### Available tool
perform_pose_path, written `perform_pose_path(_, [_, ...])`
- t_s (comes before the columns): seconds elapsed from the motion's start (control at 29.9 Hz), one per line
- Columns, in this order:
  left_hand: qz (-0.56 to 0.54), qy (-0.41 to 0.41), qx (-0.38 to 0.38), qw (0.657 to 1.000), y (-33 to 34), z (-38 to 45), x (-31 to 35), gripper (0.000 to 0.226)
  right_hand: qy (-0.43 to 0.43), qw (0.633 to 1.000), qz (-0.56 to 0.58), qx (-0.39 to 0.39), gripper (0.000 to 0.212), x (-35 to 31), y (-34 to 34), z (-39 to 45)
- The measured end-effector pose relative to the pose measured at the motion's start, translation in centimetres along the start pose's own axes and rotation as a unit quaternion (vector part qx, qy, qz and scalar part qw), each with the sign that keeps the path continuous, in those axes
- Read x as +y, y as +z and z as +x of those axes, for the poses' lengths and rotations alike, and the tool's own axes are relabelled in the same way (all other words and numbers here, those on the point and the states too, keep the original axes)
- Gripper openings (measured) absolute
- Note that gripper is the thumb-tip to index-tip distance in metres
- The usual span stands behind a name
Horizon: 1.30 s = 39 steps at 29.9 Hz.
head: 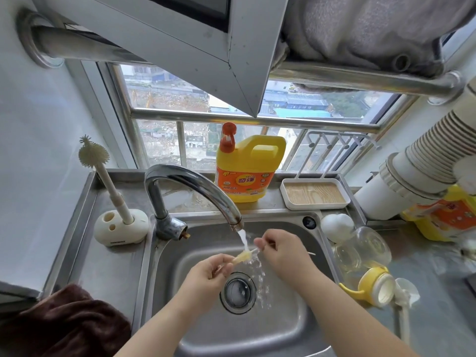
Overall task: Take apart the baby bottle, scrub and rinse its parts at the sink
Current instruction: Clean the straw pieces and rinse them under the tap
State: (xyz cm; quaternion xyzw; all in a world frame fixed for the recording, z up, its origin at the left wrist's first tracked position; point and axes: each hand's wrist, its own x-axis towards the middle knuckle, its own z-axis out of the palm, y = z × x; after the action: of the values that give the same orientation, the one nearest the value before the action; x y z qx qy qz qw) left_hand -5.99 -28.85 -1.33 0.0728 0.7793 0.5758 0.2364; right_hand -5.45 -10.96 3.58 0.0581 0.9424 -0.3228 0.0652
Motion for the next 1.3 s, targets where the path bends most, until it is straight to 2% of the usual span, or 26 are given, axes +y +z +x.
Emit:
perform_pose_path(0.1, [0.056, 0.009, 0.012, 0.998, 0.1, 0.0, 0.3, 0.02, -0.017, 0.999, -0.01, -0.044, 0.028, 0.1, 0.4, -0.3])
perform_pose_path(0.17, [0.063, -0.003, 0.003, 0.998, 0.2, 0.0, 0.5, 0.021, 0.022, 1.0, 0.006, -0.006, 0.029, 0.5, 0.4, -0.3])
perform_pose_path(0.23, [0.056, -0.013, -0.006, 0.998, 0.2, 0.0, 0.7, 0.019, 0.027, 1.0, 0.011, 0.003, 0.033, 0.7, 0.4, -0.3])
perform_pose_path(0.3, [0.041, -0.007, -0.002, 0.999, -0.1, 0.1, 0.6, 0.017, -0.003, 0.999, -0.004, -0.034, 0.029, 0.3, 0.4, -0.5])
perform_pose_path(0.4, [-0.002, -0.009, -0.013, 1.0, -0.2, 0.1, 0.8, 0.013, 0.031, 0.999, 0.014, 0.002, 0.027, 0.5, 0.2, -0.5])
perform_pose_path(0.53, [-0.029, -0.016, -0.003, 0.999, -0.1, 0.3, 1.0, 0.013, -0.011, 0.999, -0.013, -0.029, 0.026, -0.1, 0.1, -0.7])
perform_pose_path(0.6, [-0.006, -0.008, -0.011, 1.0, 0.1, 0.4, 0.8, 0.015, 0.021, 1.0, -0.004, 0.012, 0.026, 0.3, -0.1, -0.5])
perform_pose_path(0.74, [0.001, -0.009, -0.007, 1.0, 0.0, 0.6, 0.8, 0.017, -0.019, 0.998, -0.029, -0.052, 0.029, -0.1, 0.0, -0.8])
perform_pose_path(0.87, [0.061, -0.011, -0.037, 0.997, 0.3, 0.8, 0.3, 0.022, 0.019, 0.998, -0.043, -0.033, 0.028, 1.2, -1.8, -0.5])
perform_pose_path(1.0, [0.104, -0.046, -0.024, 0.993, 0.4, 0.9, -0.9, 0.021, 0.064, 0.991, -0.117, -0.021, 0.033, 3.3, -4.3, -1.1])
perform_pose_path(1.17, [0.005, -0.104, -0.105, 0.989, 3.1, 0.4, -1.2, 0.028, 0.129, 0.988, -0.08, -0.003, 0.022, 5.5, -5.6, -3.0])
perform_pose_path(1.3, [-0.108, -0.154, -0.113, 0.976, 6.7, 0.7, 0.7, 0.021, 0.148, 0.988, -0.038, 0.0, 0.016, 7.0, -5.8, -4.2])
